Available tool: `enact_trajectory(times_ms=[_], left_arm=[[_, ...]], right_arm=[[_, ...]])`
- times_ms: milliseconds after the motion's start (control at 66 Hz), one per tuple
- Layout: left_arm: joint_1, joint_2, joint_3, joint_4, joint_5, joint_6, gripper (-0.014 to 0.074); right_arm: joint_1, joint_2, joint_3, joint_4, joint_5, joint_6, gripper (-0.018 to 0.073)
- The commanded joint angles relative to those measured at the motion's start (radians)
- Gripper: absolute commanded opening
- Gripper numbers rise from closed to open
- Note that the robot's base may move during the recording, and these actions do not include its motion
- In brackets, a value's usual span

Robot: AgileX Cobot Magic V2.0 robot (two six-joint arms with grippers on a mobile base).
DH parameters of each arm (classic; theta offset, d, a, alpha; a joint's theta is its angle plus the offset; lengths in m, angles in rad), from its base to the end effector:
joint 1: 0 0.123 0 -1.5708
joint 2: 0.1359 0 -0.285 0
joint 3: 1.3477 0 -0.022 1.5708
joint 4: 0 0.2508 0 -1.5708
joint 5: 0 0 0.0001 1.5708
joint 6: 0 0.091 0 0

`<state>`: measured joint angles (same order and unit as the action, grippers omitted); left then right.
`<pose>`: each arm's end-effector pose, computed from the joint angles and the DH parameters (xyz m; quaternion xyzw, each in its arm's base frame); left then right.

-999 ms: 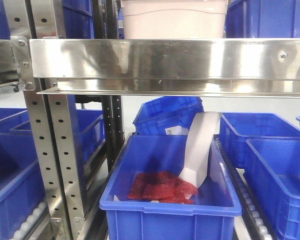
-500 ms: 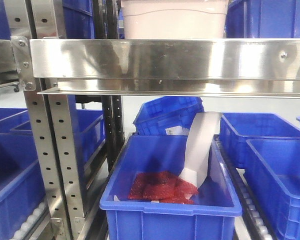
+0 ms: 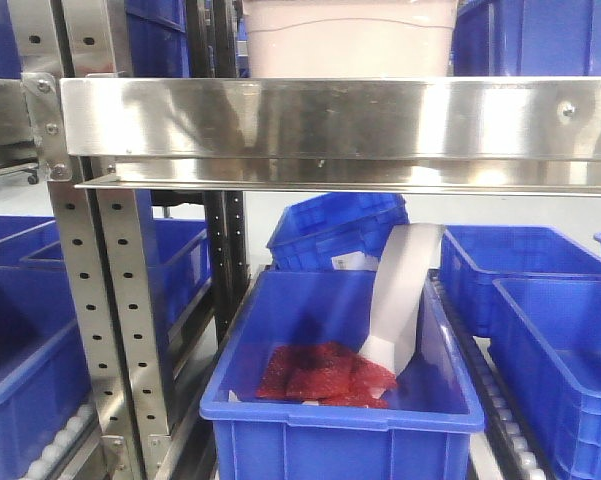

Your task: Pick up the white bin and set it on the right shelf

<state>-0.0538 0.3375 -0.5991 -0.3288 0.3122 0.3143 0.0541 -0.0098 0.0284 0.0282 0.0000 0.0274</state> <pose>0.0644 -0.0125 0.3640 0.0546 0.6863 -0.0535 0.7233 0.0567 0.0031 0.2041 0.0005 0.6824 0.0401 0.7298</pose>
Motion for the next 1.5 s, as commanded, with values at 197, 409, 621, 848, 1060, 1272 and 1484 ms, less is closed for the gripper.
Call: enact_trajectory(times_ms=[197,409,621,848,1060,1272,1484], left_arm=[[-0.002,0.014,-0.029,-0.007,-0.078,0.001,-0.0117],[-0.002,0.014,-0.029,-0.007,-0.078,0.001,-0.0117],[-0.002,0.014,-0.029,-0.007,-0.078,0.001,-0.0117],[-0.002,0.014,-0.029,-0.007,-0.078,0.001,-0.0117],[-0.002,0.014,-0.029,-0.007,-0.078,0.001,-0.0117],[-0.002,0.014,-0.017,-0.007,-0.079,0.001,-0.0117],[-0.002,0.002,0.001,-0.063,-0.097,0.001,-0.0117]], right_arm=[[-0.059,-0.019,-0.001,0.003,-0.072,0.003,0.0066],[-0.062,-0.019,-0.001,0.003,-0.084,0.002,0.0066],[-0.062,-0.019,-0.001,0.002,-0.085,-0.001,0.0066],[-0.062,-0.019,-0.001,0.002,-0.085,-0.001,0.0066],[-0.062,-0.019,-0.001,0.002,-0.085,-0.001,0.0066],[-0.062,-0.019,-0.001,0.002,-0.085,-0.001,0.0066],[-0.062,-0.019,-0.001,0.002,-0.085,-0.001,0.0066]])
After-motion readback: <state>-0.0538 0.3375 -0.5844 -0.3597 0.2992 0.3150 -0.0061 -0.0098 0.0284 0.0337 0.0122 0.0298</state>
